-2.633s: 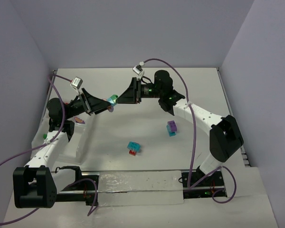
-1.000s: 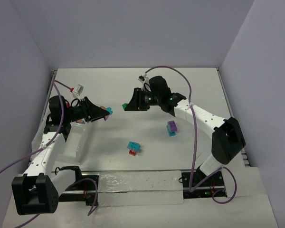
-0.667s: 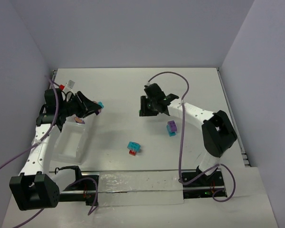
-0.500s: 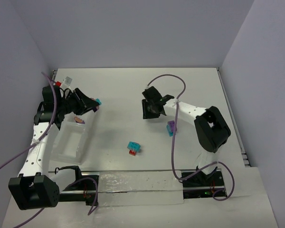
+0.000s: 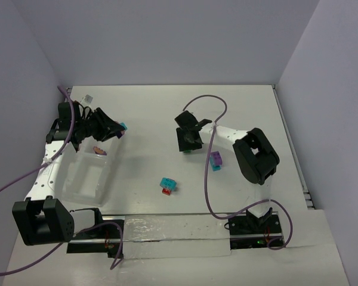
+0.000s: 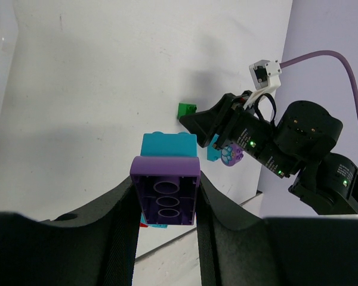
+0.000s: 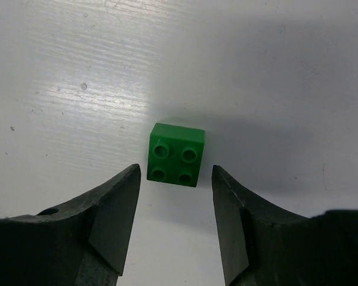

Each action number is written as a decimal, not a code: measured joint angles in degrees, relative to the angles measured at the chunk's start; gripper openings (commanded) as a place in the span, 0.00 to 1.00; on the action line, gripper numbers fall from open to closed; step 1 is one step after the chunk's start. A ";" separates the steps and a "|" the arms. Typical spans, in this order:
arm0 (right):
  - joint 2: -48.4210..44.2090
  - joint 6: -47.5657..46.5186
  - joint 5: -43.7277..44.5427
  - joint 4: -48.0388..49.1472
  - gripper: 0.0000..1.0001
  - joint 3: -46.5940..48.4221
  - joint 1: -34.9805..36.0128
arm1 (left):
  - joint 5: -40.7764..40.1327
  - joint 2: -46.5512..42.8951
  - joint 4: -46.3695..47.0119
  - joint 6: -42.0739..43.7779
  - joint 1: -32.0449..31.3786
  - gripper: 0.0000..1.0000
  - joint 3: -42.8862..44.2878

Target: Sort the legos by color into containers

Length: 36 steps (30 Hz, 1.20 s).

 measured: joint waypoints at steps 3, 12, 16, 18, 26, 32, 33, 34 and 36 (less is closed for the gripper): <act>0.06 0.05 -0.56 -0.16 0.80 0.49 0.00 | -0.46 0.17 -0.20 0.00 0.00 0.00 -0.09; -1.13 0.41 -3.51 -2.55 0.78 0.90 0.00 | 0.18 0.26 -0.20 0.22 -0.04 0.00 -0.21; -4.76 0.23 -9.10 -3.43 0.76 4.35 0.00 | 3.73 0.32 1.09 0.35 -0.04 0.00 -0.90; -6.92 -0.21 -12.97 -2.97 0.74 6.98 0.00 | 6.81 0.32 2.22 0.33 -0.06 0.00 -2.20; -10.64 1.49 -37.94 5.51 0.73 13.58 0.00 | 23.09 0.08 12.51 -1.34 -0.15 0.00 -5.45; -10.64 9.69 -54.53 17.86 0.73 11.37 0.00 | 33.56 -0.89 19.63 -2.52 -0.75 0.00 -5.26; -10.65 11.23 -56.42 20.46 0.73 10.69 0.00 | 34.54 -0.93 20.08 -2.54 -0.88 0.00 -5.12; -10.66 12.69 -58.14 23.04 0.73 10.00 0.00 | 35.43 -0.94 20.52 -2.55 -0.98 0.00 -4.98; -10.64 15.69 -60.87 27.21 0.71 8.93 0.00 | 36.79 -0.98 21.61 -2.70 -1.15 0.00 -4.81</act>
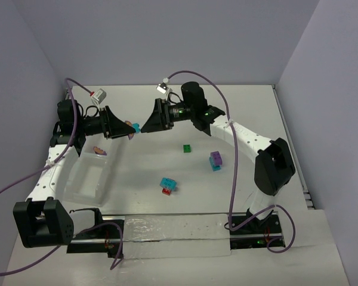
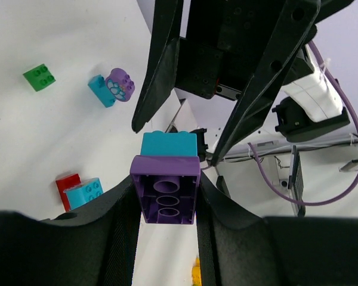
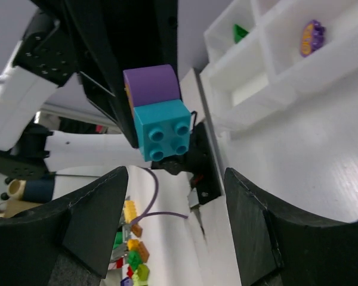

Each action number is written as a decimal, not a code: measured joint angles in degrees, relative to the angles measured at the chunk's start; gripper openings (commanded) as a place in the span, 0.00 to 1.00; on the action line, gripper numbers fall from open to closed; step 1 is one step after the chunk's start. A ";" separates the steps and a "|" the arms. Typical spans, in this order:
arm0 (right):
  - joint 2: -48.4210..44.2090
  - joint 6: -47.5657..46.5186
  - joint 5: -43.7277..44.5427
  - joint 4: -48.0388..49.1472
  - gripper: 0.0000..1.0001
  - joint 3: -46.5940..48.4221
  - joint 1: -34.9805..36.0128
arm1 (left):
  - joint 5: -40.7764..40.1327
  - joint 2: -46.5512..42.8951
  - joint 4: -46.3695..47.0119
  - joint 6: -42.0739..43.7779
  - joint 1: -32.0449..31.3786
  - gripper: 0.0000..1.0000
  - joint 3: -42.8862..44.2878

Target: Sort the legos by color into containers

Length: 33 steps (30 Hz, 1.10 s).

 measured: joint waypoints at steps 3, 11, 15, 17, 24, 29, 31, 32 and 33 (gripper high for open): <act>0.00 3.79 -2.39 4.68 0.69 -0.44 0.00 | 1.51 -0.13 1.10 -0.27 -0.09 0.00 0.01; 0.05 11.17 -5.12 14.85 0.65 -0.62 0.00 | 3.06 -0.24 2.23 -0.41 -0.27 0.00 0.27; 0.56 12.64 -5.83 16.51 0.65 -0.62 -0.01 | 3.47 -0.39 2.53 -0.48 -1.62 0.00 0.34; 1.04 12.85 -5.88 16.59 0.65 -0.59 -0.04 | 3.57 -0.55 2.59 -0.52 -1.82 0.00 0.34; 2.71 13.18 -5.86 16.55 0.60 -0.61 0.02 | 3.77 -1.12 2.65 -0.84 -1.95 0.00 0.36; 2.77 14.53 -6.14 17.83 0.54 -0.62 0.13 | 3.80 -1.36 2.78 -0.93 -1.97 0.00 0.76; 3.02 15.62 -6.57 19.18 0.53 -0.62 0.18 | 3.79 -1.44 2.97 -0.98 -1.97 0.00 0.91; 3.27 16.31 -6.93 20.22 0.53 -0.62 0.22 | 3.79 -1.51 3.10 -1.09 -1.97 0.00 0.93; 3.58 17.05 -7.35 21.29 0.52 -0.62 0.29 | 3.79 -1.57 3.24 -1.22 -1.97 0.00 0.93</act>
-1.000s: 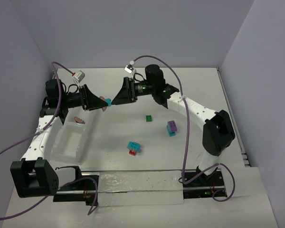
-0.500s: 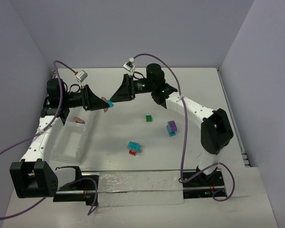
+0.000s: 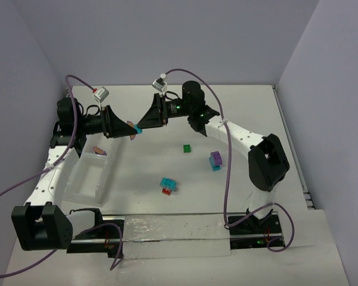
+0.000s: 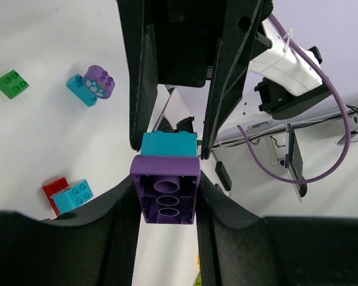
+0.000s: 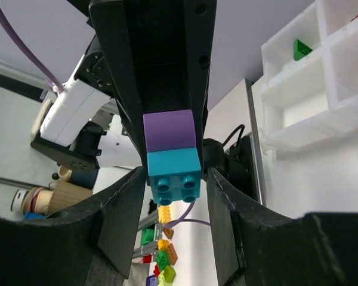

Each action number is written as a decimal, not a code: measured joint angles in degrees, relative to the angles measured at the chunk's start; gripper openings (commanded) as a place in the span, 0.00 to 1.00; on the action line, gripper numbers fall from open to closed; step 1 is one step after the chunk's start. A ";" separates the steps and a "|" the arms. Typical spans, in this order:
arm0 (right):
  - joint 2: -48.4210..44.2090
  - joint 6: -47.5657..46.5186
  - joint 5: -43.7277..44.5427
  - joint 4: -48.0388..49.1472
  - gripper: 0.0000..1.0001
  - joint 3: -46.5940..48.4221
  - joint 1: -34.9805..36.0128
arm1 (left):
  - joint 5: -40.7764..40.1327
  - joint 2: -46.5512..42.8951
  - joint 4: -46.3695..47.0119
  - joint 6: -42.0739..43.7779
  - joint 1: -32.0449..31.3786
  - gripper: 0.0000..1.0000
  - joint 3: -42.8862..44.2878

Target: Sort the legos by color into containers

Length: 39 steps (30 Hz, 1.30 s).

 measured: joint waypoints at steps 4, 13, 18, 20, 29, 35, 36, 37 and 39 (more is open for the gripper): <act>1.46 2.58 -1.46 3.31 0.48 0.00 0.40 | 0.00 -0.14 0.46 -0.25 0.00 0.00 0.01; 2.23 5.49 -2.88 8.33 0.00 -0.89 0.56 | 0.15 -0.36 0.50 -1.19 0.00 0.00 0.01; 2.21 9.56 -1.79 15.47 0.00 -4.49 0.33 | -0.08 -0.36 -0.39 -0.65 -0.10 0.00 0.02; 2.16 11.23 -1.27 18.47 0.00 -6.21 -0.02 | -0.44 -0.36 -1.55 0.01 -0.28 0.00 0.02; 0.24 13.70 -0.55 21.34 0.00 -16.08 -7.19 | -0.97 -0.58 -2.82 1.52 -0.57 0.00 1.12; -1.11 10.62 0.80 16.29 0.00 -18.50 -9.17 | -2.62 -0.55 -2.51 1.11 -0.56 0.00 1.22; -1.72 9.09 1.27 13.94 0.00 -18.76 -9.31 | -3.31 -0.55 -2.51 1.00 -0.55 0.00 1.22; -2.69 5.71 2.55 9.14 0.00 -18.60 -9.46 | -4.45 -0.48 -2.56 0.86 -0.55 0.00 1.22; -4.71 -0.96 6.08 -2.09 0.00 -17.66 -9.88 | -6.99 -0.15 -2.70 0.72 -0.50 0.00 1.22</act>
